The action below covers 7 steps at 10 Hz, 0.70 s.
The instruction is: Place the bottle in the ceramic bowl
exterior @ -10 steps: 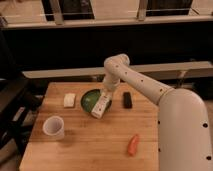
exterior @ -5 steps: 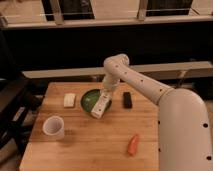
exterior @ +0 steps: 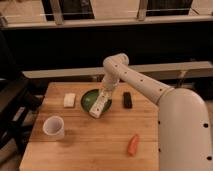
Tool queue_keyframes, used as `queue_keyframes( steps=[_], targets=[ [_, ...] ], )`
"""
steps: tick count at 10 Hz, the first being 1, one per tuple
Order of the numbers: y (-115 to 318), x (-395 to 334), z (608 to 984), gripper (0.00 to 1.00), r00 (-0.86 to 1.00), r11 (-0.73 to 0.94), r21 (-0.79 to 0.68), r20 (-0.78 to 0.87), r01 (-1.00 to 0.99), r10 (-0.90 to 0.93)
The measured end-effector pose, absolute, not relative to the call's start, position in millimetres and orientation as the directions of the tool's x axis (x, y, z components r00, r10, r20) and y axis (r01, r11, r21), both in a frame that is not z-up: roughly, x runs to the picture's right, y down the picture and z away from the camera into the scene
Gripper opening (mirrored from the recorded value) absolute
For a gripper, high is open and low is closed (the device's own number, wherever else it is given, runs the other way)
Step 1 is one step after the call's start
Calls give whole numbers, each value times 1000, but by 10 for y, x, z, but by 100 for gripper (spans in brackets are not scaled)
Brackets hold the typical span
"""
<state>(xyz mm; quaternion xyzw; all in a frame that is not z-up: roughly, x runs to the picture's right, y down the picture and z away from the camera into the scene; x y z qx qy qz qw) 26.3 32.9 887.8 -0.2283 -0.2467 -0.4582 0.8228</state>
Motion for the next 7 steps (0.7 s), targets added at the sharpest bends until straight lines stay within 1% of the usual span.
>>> queue_keyframes(
  steps=[1,3,4,7],
  targets=[
    [320,268,8877,57,456,474,-147,615,868,-643],
    [327,253,8875,73,449,468,-144,618,872,-646],
    [331,244,8873,79,447,467,-144,619,873,-646],
    [327,268,8881,80,445,464,-144,621,874,-645]
  ],
)
